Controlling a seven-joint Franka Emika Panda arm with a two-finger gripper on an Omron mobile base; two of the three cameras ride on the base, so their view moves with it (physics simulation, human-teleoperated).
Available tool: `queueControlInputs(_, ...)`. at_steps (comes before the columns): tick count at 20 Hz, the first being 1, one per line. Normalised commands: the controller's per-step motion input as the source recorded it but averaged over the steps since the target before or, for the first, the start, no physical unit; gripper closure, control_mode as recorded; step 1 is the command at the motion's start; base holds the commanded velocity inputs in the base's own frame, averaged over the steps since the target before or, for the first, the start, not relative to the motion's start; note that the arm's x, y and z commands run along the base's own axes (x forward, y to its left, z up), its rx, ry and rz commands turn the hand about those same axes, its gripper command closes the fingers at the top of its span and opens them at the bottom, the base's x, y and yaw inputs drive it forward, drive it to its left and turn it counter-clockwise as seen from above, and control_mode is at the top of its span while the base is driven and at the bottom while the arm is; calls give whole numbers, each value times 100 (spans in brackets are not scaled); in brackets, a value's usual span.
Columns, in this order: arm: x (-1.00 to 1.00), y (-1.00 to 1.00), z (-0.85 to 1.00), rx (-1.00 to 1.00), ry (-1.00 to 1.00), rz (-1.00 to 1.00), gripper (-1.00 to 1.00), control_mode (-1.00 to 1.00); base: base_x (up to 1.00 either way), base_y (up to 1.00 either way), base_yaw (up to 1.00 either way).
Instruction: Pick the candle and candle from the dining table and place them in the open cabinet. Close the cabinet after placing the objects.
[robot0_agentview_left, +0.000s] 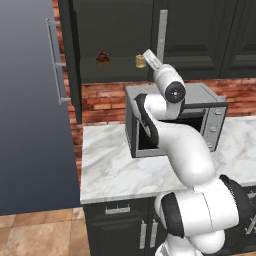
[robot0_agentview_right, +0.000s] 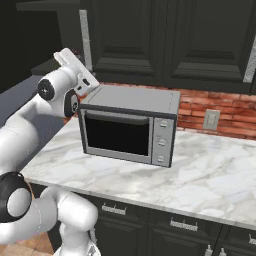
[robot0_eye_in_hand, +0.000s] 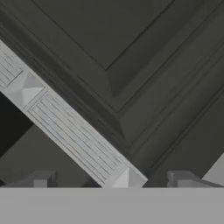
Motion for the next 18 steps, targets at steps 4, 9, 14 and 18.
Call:
queueControlInputs(4,-100,0,5,0,0,0,-100,-100,0,0,0)
queueControlInputs(9,-80,0,15,0,0,0,-100,-100,0,0,0)
queueControlInputs(14,-34,-3,11,0,3,0,-100,-100,0,0,0)
queueControlInputs(18,-17,-2,0,0,21,0,-100,-100,0,0,0)
